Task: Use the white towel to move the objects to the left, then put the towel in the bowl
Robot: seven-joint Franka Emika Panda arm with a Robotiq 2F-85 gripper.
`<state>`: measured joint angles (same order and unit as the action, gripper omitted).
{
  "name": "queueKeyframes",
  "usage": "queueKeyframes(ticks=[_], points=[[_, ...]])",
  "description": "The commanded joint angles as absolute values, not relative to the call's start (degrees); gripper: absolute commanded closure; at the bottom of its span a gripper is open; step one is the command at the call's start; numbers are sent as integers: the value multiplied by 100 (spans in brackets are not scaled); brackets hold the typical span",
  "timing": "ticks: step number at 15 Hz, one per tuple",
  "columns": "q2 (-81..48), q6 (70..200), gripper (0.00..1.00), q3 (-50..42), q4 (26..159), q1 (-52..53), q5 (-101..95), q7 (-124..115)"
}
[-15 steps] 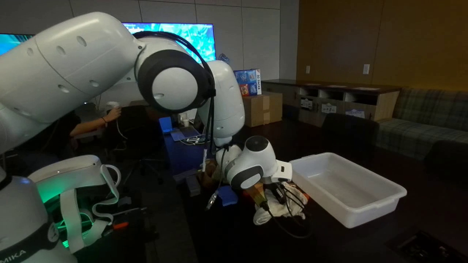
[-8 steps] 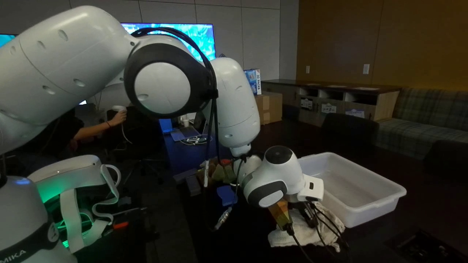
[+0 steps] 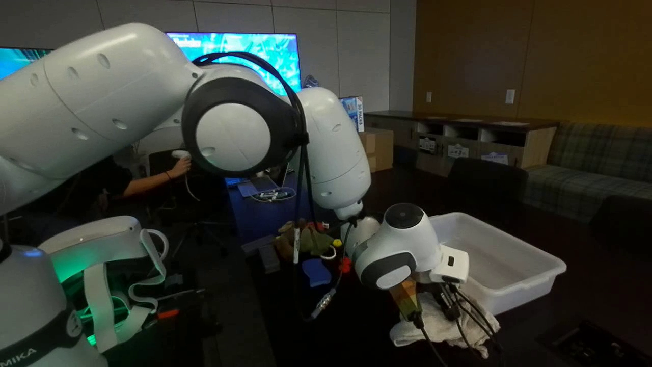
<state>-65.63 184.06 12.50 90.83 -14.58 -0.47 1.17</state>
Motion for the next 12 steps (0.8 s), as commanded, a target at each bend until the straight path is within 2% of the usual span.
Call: queueKeyframes(ticks=[1,6,12], points=[[-7033,18261,85,974,8307,-979,205,-117],[-7201,18125,85,868,7993,-617,381,-289],[-7059,18093,85,1048,8217,-264,463,-413]])
